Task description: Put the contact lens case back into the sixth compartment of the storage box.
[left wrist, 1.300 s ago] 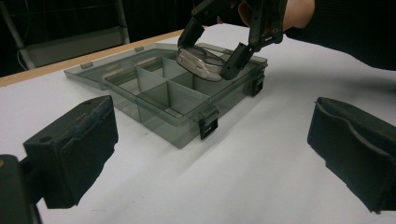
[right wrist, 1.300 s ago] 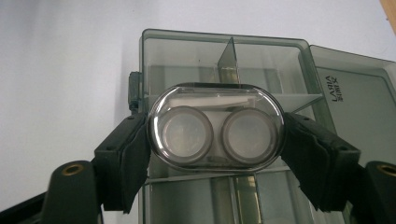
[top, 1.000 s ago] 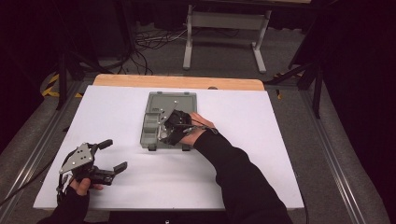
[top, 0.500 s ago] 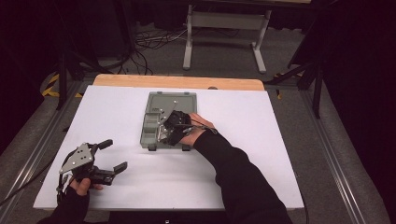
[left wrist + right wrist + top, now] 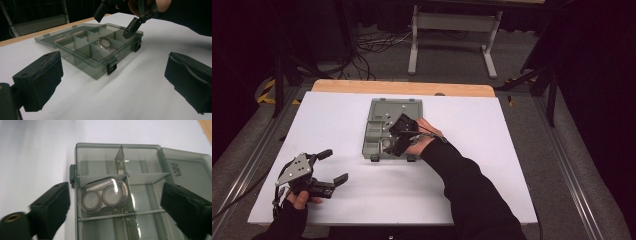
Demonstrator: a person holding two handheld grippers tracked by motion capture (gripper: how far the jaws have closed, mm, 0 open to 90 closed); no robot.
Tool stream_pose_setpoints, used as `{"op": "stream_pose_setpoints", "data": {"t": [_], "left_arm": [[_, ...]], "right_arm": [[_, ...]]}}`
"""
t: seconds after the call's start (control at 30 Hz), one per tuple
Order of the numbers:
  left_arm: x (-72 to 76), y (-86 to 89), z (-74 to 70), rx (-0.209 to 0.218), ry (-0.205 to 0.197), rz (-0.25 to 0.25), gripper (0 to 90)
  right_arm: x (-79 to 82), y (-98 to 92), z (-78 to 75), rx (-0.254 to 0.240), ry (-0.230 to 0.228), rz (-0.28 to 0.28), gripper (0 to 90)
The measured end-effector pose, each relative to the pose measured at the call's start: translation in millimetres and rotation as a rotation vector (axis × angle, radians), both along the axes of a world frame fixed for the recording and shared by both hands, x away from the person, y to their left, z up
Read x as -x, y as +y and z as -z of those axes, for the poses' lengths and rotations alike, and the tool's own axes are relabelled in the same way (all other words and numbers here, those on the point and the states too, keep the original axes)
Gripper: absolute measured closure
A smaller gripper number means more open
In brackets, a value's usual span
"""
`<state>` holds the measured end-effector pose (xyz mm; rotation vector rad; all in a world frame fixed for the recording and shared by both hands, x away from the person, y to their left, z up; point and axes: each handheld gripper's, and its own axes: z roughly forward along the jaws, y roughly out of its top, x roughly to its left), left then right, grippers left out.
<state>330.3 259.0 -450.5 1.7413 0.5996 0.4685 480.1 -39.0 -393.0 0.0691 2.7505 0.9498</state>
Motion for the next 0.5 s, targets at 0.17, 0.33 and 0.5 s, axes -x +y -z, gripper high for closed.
{"op": "stream_pose_setpoints", "data": {"t": [0.17,0.33,0.5], "left_arm": [[0.2,-0.3,0.1,0.005,0.003,-0.001,2.6],[0.1,-0.1,0.0,0.005,0.005,0.000,2.6],[0.3,-0.4,0.1,0.005,0.005,0.001,2.6]], "right_arm": [[4.3,-4.4,-11.3,-0.056,-0.006,0.005,2.7],[10.5,-7.6,-20.9,-0.082,-0.011,0.001,1.7],[17.1,-10.3,-28.3,-0.096,-0.028,0.000,0.9]]}}
